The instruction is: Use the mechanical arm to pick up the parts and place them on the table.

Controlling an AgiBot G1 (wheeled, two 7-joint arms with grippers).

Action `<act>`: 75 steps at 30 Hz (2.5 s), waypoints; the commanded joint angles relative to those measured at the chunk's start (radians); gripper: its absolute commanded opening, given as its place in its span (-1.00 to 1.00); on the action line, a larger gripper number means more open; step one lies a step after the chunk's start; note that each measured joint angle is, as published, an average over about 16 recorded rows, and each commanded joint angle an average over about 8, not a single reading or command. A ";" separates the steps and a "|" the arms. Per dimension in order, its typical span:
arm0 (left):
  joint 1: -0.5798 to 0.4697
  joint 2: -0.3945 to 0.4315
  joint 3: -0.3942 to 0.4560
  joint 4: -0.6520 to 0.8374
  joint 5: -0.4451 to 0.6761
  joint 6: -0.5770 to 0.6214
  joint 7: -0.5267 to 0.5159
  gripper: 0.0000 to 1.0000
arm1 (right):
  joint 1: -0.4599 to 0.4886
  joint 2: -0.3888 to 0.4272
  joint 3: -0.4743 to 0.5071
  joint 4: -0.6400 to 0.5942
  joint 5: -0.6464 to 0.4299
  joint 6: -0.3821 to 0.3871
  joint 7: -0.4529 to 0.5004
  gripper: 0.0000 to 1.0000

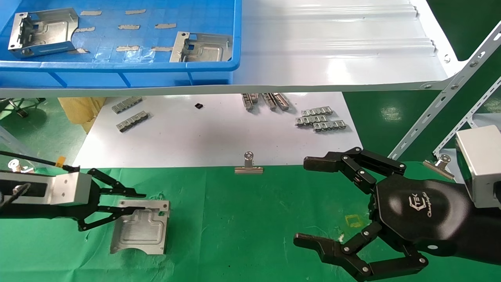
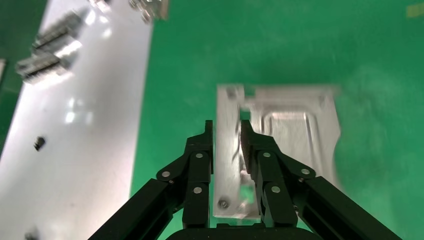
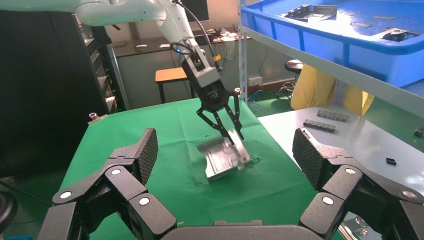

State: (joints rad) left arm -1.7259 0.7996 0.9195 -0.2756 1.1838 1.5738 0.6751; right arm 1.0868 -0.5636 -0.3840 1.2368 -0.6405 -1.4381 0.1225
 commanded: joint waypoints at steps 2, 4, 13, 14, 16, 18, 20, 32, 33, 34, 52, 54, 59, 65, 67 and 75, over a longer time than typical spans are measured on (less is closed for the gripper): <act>-0.004 0.006 -0.001 0.026 -0.013 0.010 0.012 1.00 | 0.000 0.000 0.000 0.000 0.000 0.000 0.000 1.00; -0.011 0.006 0.004 0.029 -0.022 0.015 0.001 1.00 | 0.000 0.000 0.000 0.000 0.000 0.000 0.000 1.00; 0.008 -0.036 0.004 -0.010 -0.163 0.024 -0.170 1.00 | 0.000 0.000 0.000 0.000 0.000 0.000 0.000 1.00; 0.015 -0.042 0.000 -0.011 -0.185 0.023 -0.190 1.00 | 0.000 0.000 0.000 0.000 0.000 0.000 0.000 1.00; 0.029 -0.052 -0.009 -0.012 -0.225 0.023 -0.220 1.00 | 0.000 0.000 0.000 0.000 0.000 0.000 0.000 1.00; 0.039 -0.058 -0.014 -0.012 -0.251 0.023 -0.236 1.00 | 0.000 0.000 0.000 0.000 0.000 0.000 0.000 1.00; 0.045 -0.060 -0.017 -0.012 -0.265 0.023 -0.242 1.00 | 0.000 0.000 0.000 0.000 0.000 0.000 0.000 1.00; 0.078 -0.067 -0.054 -0.072 -0.266 0.017 -0.273 1.00 | 0.000 0.000 0.000 0.000 0.000 0.000 0.000 1.00; 0.088 -0.068 -0.063 -0.087 -0.269 0.015 -0.283 1.00 | 0.000 0.000 0.000 0.000 0.000 0.000 0.000 1.00; 0.098 -0.071 -0.073 -0.103 -0.273 0.013 -0.293 1.00 | 0.000 0.000 0.000 0.000 0.000 0.000 0.000 1.00; 0.280 -0.109 -0.260 -0.402 -0.332 -0.017 -0.481 1.00 | 0.000 0.000 0.000 0.000 0.000 0.000 0.000 1.00; 0.301 -0.114 -0.281 -0.436 -0.339 -0.020 -0.502 1.00 | 0.000 0.000 0.000 0.000 0.000 0.000 0.000 1.00; 0.352 -0.125 -0.333 -0.519 -0.355 -0.029 -0.554 1.00 | 0.000 0.000 0.000 0.000 0.000 0.000 0.000 1.00; 0.413 -0.138 -0.396 -0.618 -0.375 -0.039 -0.617 1.00 | 0.000 0.000 0.000 0.000 0.000 0.000 0.000 1.00; 0.433 -0.142 -0.416 -0.651 -0.382 -0.042 -0.638 1.00 | 0.000 0.000 0.000 0.000 0.000 0.000 0.000 1.00; 0.514 -0.159 -0.500 -0.785 -0.409 -0.055 -0.722 1.00 | 0.000 0.000 0.000 0.000 0.000 0.000 0.000 1.00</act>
State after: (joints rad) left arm -1.2118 0.6404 0.4200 -1.0598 0.7753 1.5183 -0.0465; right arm 1.0866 -0.5636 -0.3840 1.2365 -0.6403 -1.4379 0.1224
